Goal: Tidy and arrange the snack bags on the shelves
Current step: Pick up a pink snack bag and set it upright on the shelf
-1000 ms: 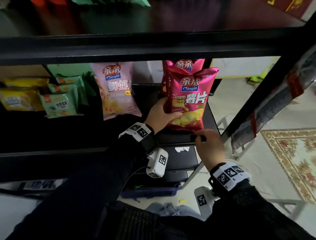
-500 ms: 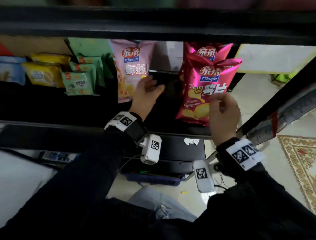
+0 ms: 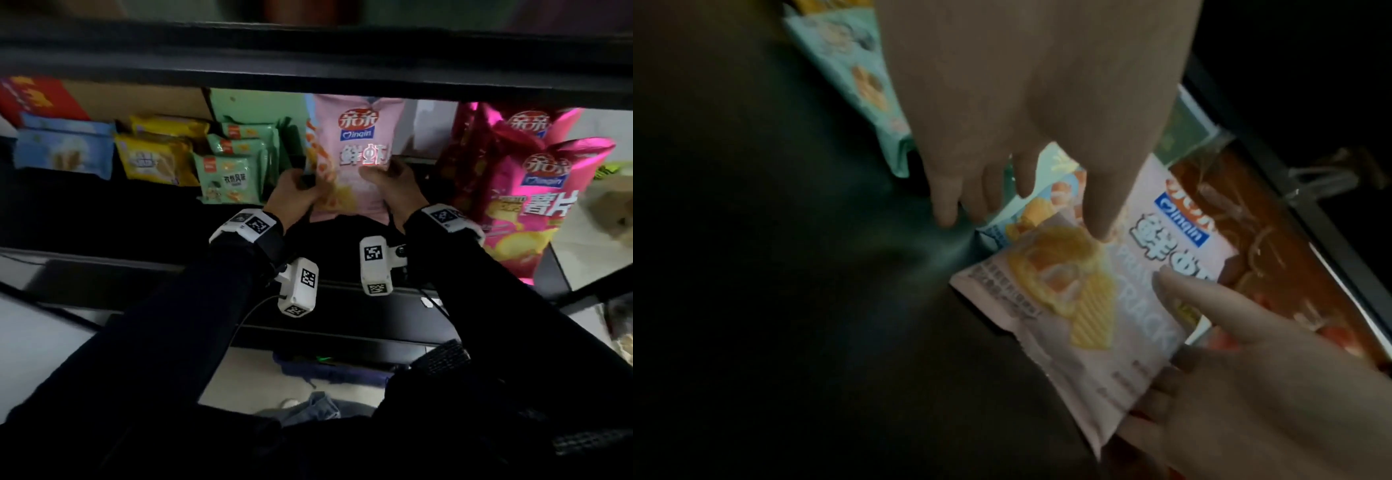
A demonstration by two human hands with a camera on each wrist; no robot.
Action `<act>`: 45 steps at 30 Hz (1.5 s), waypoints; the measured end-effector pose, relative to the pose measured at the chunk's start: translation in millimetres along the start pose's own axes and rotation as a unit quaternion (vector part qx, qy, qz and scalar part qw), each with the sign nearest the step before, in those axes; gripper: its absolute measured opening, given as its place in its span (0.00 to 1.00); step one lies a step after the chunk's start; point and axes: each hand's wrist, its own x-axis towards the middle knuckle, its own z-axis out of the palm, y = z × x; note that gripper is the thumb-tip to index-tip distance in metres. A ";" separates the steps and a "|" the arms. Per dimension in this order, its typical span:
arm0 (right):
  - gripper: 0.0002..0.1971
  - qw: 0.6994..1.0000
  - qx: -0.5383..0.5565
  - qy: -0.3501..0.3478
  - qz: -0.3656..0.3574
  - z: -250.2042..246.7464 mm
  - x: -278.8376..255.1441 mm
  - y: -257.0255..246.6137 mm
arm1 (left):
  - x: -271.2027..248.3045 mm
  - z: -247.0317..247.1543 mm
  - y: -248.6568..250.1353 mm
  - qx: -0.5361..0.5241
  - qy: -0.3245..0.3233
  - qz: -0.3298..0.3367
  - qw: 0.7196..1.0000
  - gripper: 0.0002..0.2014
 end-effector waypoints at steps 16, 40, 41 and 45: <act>0.25 0.998 0.014 -0.038 0.053 12.9 -27.3 9.3 | 17.7 -15.2 -18.3 -0.057 -0.224 0.000 0.973 0.27; 0.19 0.962 0.210 -0.167 0.046 20.8 -14.8 -19.4 | 21.3 -26.0 14.1 -0.199 -0.115 -0.050 0.972 0.13; 0.17 0.965 0.221 -0.133 0.045 21.8 -12.3 -21.9 | 19.8 -25.3 15.0 -0.199 -0.129 -0.051 0.970 0.12; 0.11 0.975 0.214 -0.046 0.038 26.0 -11.4 -22.4 | 17.6 -21.3 26.3 -0.226 -0.179 -0.064 0.955 0.12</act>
